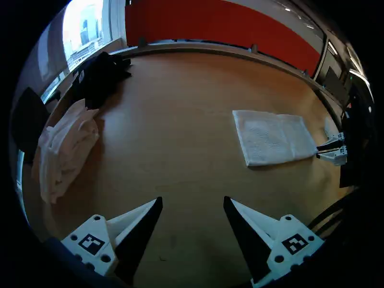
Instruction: Fold towel
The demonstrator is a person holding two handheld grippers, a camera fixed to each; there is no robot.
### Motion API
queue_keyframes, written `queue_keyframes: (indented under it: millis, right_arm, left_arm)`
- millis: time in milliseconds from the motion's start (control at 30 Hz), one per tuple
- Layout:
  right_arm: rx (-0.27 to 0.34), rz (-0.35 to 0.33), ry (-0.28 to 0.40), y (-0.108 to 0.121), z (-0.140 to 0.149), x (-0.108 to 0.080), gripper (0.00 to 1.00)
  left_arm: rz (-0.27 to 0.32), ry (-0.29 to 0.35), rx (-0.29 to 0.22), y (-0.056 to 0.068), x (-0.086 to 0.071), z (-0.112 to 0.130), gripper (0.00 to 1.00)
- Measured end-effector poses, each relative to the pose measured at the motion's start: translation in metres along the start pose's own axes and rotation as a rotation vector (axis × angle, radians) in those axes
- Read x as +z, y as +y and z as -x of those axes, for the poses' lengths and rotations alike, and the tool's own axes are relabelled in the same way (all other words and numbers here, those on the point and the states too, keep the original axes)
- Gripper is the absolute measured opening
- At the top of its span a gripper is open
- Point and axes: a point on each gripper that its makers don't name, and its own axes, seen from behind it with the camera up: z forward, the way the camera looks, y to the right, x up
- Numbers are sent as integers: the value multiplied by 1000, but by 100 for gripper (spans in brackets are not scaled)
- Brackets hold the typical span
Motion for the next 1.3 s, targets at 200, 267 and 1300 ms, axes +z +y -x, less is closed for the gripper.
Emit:
queue_keyframes:
  millis: [200, 267, 1300]
  right_arm:
    - [-4, 4, -10, 5, 4, 0, 27]
    - [-3, 10, -10, 8, 4, 0, 28]
    - [0, 31, 45, 14, -21, -18, 4]
  left_arm:
    - [2, 1, 3, 1, 0, -1, 94]
    - [3, 1, 3, 1, 0, -1, 94]
    - [8, 5, 7, 4, 1, -4, 94]
